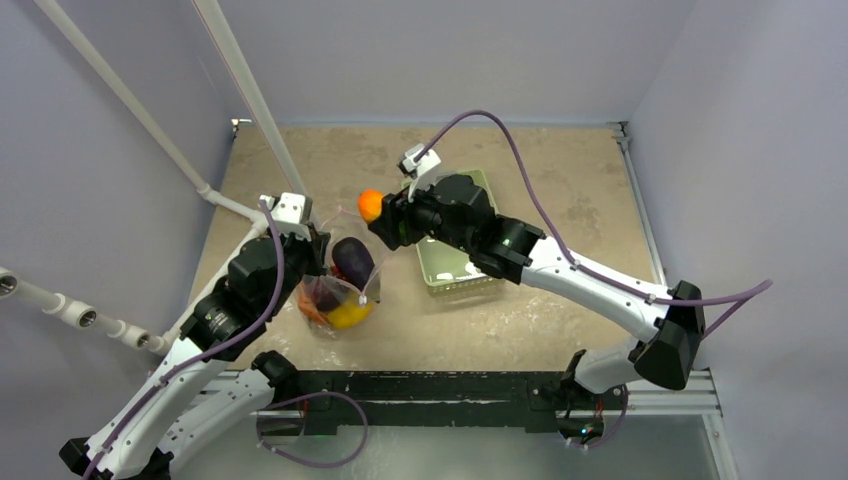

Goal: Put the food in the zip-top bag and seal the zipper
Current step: Place the fake fruit in the zipper food storage bag.

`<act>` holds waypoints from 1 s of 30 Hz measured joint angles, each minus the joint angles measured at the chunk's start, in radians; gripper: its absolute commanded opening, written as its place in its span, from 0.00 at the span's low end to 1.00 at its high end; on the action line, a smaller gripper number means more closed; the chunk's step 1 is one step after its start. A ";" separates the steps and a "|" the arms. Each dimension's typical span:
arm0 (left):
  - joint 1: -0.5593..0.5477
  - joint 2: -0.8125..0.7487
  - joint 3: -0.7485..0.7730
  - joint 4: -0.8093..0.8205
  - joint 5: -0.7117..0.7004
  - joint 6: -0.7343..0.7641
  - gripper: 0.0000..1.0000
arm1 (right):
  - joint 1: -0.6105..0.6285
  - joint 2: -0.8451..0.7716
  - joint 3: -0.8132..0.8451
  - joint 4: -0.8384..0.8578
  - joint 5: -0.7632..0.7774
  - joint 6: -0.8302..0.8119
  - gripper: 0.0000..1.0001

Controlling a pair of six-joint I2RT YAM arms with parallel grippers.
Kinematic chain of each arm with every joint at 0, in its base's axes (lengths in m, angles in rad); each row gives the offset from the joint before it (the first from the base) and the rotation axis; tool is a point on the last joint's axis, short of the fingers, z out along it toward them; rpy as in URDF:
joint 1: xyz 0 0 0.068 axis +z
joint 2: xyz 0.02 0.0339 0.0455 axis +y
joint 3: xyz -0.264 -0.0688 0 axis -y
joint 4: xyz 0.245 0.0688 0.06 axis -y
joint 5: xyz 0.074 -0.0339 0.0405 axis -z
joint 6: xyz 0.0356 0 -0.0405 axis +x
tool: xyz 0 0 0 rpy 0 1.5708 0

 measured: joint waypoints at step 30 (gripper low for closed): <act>0.002 -0.003 -0.002 -0.004 -0.004 0.000 0.00 | 0.145 0.227 0.114 -0.030 0.042 0.004 0.45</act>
